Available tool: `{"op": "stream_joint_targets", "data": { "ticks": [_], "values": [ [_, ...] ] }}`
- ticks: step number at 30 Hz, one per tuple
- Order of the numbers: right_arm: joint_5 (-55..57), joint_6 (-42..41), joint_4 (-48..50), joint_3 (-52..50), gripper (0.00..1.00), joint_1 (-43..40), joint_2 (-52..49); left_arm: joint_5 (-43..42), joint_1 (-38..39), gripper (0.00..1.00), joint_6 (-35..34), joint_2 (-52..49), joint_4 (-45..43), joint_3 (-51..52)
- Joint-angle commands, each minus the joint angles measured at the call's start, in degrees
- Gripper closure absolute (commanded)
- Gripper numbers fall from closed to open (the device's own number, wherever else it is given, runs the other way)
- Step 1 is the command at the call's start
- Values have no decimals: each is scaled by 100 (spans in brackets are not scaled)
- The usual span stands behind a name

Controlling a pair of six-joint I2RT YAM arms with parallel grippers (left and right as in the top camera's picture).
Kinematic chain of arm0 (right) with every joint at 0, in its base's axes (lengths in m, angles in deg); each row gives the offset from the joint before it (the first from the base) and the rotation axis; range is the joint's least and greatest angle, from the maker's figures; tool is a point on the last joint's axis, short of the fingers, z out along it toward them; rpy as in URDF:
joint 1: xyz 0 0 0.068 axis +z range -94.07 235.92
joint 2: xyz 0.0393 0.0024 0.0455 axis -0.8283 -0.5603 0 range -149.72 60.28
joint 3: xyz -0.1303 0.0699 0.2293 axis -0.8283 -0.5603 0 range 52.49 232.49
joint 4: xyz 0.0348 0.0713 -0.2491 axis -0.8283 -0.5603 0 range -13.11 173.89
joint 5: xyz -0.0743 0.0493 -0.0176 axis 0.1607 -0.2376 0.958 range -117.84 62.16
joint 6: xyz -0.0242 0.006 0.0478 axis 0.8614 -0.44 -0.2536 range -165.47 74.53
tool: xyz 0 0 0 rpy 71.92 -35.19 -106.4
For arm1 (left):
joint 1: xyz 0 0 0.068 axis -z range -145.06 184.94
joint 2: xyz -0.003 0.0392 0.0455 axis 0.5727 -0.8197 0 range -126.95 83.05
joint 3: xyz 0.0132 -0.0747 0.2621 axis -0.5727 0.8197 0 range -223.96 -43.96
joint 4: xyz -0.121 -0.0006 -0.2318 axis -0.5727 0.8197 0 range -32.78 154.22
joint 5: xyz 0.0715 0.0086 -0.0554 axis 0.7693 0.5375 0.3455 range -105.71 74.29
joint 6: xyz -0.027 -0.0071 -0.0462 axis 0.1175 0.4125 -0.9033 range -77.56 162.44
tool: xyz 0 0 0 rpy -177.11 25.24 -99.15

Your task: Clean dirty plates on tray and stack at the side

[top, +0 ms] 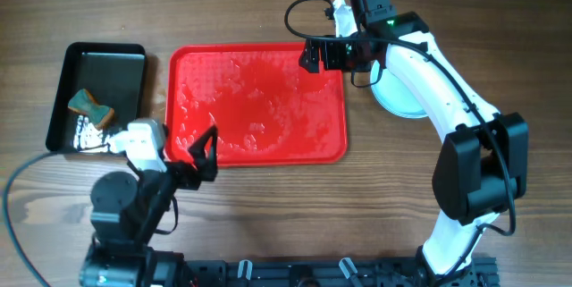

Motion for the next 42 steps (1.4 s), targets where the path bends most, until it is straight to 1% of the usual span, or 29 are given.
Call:
{"op": "stream_joint_targets", "data": {
  "ticks": [1,3,8,12,15,17,21,24,42],
  "values": [
    [37,-24,13,-11,0,-9,96,350,-26,0,219,708,-398,975],
    [39,-24,13,-11,0,-4,96,350,-170,0,216,1099,-1021,1513],
    [39,-24,15,-11,0,-22,96,463,-520,0,219,1792,-2044,2282],
    [39,-24,15,-11,0,-17,96,651,-708,0,219,2240,-2321,2704],
    [37,-24,15,-11,0,-17,96,695,-789,0,223,2243,-2487,2769],
    [37,-24,13,-11,0,-20,96,782,-807,0,267,2243,-2430,2769],
    [39,-26,13,-11,0,-20,96,778,-905,0,354,2243,-1930,2769],
    [37,-26,13,-11,0,-17,96,780,-905,0,525,2243,-1926,2769],
    [37,-24,15,-11,0,-20,96,778,-905,0,520,2243,-1932,2769]
  ]
}}
